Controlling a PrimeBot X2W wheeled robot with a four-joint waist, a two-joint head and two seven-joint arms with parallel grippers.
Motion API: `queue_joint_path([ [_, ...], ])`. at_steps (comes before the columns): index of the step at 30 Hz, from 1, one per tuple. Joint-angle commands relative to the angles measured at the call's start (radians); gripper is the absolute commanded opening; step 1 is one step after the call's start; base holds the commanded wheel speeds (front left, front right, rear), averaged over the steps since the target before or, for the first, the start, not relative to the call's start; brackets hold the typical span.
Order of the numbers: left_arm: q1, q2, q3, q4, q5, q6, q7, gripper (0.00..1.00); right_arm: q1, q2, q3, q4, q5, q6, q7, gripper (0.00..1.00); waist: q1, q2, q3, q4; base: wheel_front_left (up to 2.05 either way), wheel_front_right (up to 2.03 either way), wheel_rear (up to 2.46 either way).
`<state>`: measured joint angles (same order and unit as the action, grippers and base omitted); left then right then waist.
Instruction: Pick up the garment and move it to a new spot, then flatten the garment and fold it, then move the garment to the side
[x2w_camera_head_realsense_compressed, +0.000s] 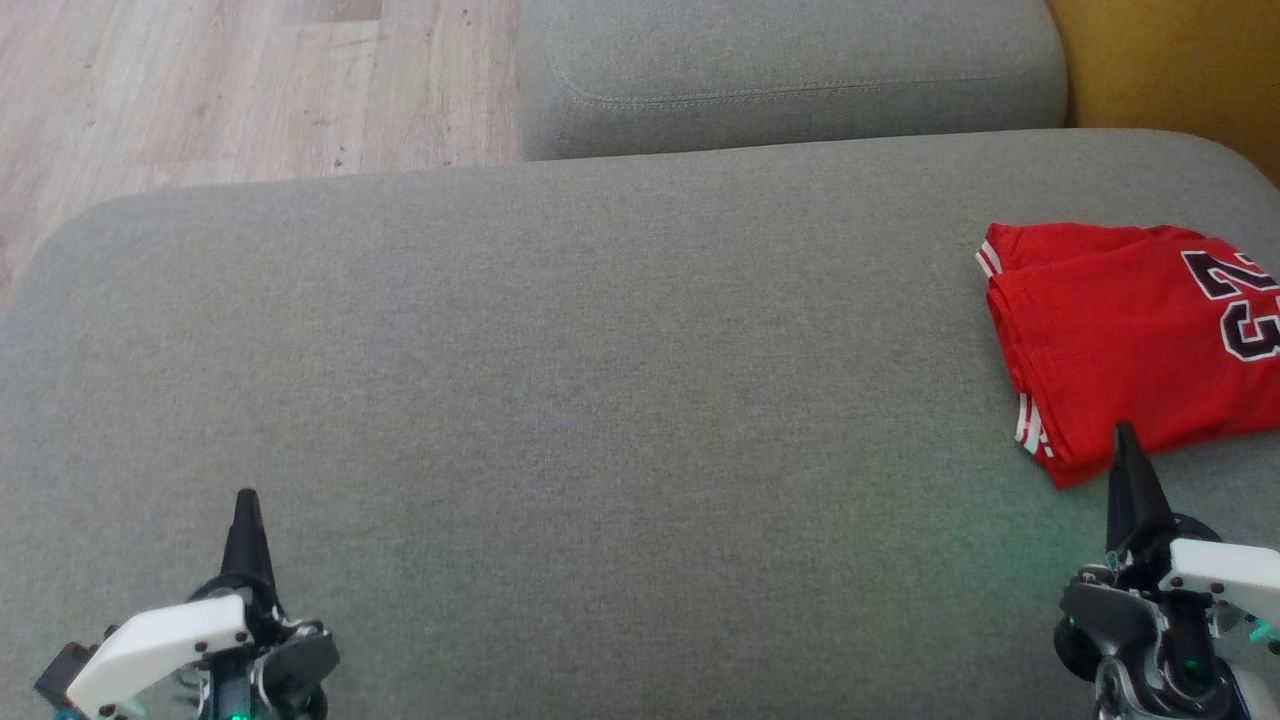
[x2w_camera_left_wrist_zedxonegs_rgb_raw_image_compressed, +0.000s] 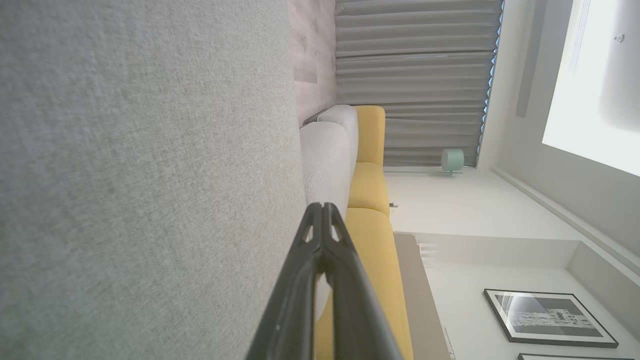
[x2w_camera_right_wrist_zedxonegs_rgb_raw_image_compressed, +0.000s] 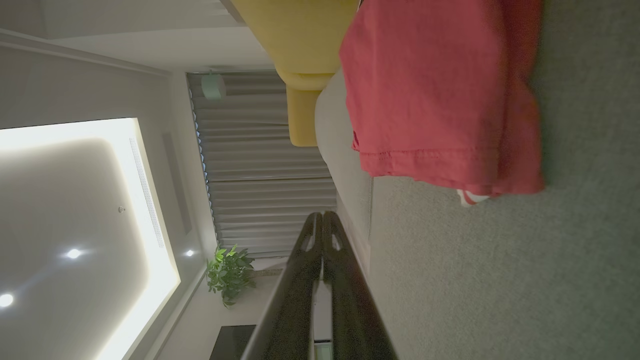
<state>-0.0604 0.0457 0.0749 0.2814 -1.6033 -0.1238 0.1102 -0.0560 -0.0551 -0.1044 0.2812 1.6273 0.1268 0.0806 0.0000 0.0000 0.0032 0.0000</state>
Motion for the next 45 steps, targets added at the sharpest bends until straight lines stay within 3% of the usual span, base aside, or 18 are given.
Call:
queue_joint_path([
  [1, -0.048, 0.005, 0.04, -0.036, -0.004, -0.007, 0.004, 0.0, -0.049, -0.015, 0.018, -0.038, 0.004, 0.004, 0.01, 0.0, 0.0, 0.0, 0.0, 0.0, 0.0, 0.0, 0.0],
  [45, -0.048, 0.004, 0.039, -0.036, -0.005, -0.007, 0.003, 0.0, -0.05, -0.006, 0.006, -0.037, -0.006, 0.004, 0.02, 0.0, 0.0, 0.0, 0.0, 0.0, 0.0, 0.0, 0.0],
])
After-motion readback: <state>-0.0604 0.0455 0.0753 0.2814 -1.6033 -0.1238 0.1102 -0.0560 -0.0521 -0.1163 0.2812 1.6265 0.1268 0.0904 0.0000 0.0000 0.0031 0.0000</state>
